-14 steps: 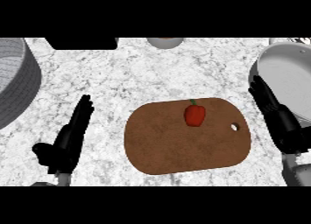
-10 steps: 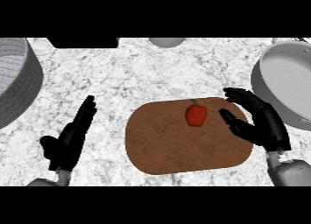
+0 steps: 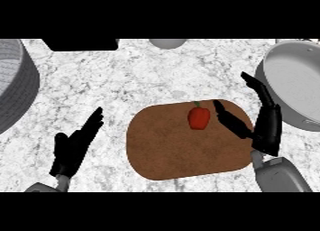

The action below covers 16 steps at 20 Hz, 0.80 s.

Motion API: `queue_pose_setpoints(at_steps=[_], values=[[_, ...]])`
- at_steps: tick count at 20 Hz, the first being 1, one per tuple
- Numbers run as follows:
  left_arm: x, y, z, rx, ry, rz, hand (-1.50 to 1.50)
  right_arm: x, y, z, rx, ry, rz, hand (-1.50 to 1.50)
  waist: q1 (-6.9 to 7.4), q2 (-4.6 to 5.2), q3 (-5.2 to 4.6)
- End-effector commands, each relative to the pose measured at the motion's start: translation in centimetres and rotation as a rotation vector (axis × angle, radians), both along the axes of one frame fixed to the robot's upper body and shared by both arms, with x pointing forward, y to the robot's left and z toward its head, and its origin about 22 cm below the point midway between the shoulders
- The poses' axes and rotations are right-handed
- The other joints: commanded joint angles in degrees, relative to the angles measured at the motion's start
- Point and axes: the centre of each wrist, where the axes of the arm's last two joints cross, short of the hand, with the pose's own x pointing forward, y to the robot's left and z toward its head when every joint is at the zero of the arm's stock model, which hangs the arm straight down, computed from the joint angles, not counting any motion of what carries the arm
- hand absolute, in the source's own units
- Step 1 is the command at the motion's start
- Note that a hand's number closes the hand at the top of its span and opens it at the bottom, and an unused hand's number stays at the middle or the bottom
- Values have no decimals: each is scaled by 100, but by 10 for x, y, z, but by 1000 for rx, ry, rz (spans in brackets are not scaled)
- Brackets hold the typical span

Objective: Pick the bell pepper from the cutting board and place it in the pot

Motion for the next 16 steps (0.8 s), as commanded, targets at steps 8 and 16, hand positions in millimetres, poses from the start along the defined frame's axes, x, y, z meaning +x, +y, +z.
queue_pose_setpoints(at_steps=[8,16], values=[[15,14,-10,-1,46,-27,0,-14,71,38,-31,201,-83,-150,15,-15,5],[26,23,6,-9,36,-65,0,7,103,106,96,440,-111,-150,190,19,31]])
